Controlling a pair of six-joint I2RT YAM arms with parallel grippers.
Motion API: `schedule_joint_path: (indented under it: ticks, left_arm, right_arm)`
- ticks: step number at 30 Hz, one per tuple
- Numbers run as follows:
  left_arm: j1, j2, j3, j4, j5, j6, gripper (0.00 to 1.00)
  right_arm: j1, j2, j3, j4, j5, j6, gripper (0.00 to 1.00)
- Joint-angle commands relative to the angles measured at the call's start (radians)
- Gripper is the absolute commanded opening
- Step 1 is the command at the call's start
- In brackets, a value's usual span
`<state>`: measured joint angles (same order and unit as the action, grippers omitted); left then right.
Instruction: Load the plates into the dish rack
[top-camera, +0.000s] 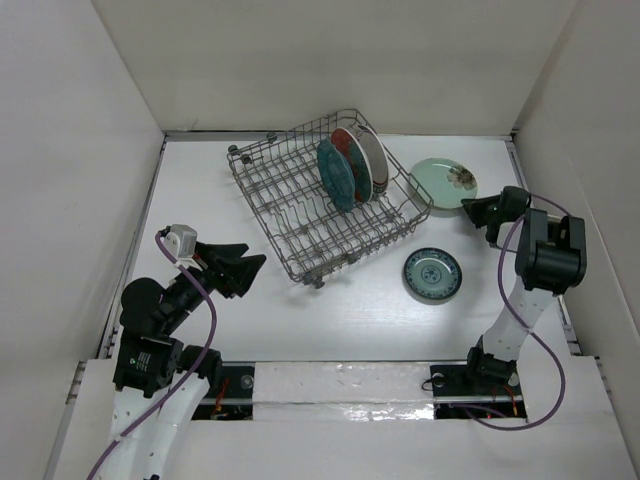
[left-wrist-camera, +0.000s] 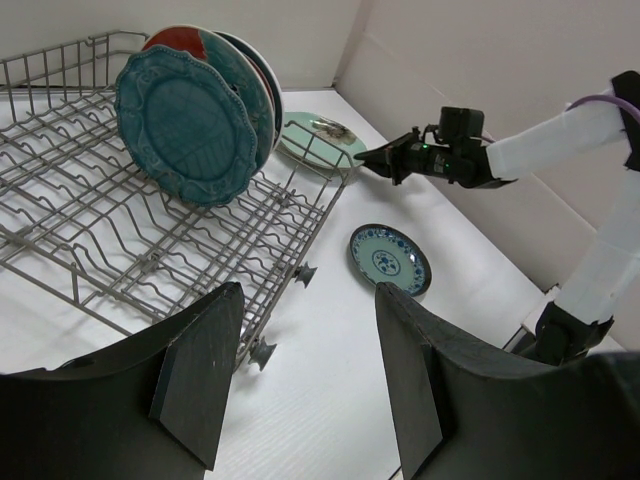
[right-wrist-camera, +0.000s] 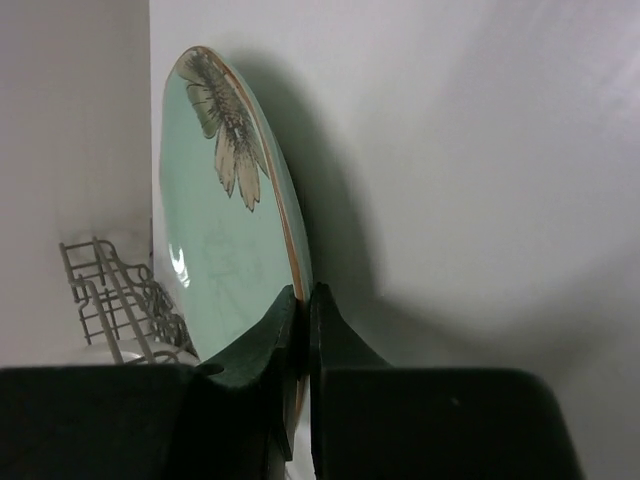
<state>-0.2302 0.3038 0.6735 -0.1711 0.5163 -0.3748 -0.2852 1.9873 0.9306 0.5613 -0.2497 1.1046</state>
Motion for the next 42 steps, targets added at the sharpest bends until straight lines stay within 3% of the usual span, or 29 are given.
schedule_joint_path:
  ticks: [1,9,13,18,24,32,42]
  left_arm:
    - [-0.008,-0.006,-0.006,0.035,0.013,0.007,0.52]
    - [-0.008,-0.011,-0.006,0.035,0.013,0.007,0.52]
    - [-0.008,-0.014,-0.008,0.035,0.013,0.007,0.52]
    - [-0.008,-0.02,-0.006,0.035,0.013,0.007,0.52]
    - [-0.008,-0.02,-0.006,0.035,0.013,0.007,0.52]
    - [-0.008,-0.025,-0.006,0.035,0.013,0.007,0.52]
    - [-0.008,-0.031,-0.008,0.035,0.013,0.005,0.52]
  right_arm:
    - [-0.017,-0.209,-0.039,0.15,0.09,0.041,0.0]
    - [0.072,-0.55,-0.007,0.065,0.197,-0.181,0.0]
    - [0.178,-0.676,0.068,0.017,0.269,-0.33,0.0]
    - [0.426,-0.732,0.236,-0.141,0.349,-0.598,0.0]
    - [0.743,-0.638,0.527,-0.401,0.506,-0.856,0.0]
    - [1.009,-0.363,0.819,-0.607,0.858,-1.052,0.0]
    - [1.094,-0.154,1.005,-0.692,1.004,-1.192,0.0]
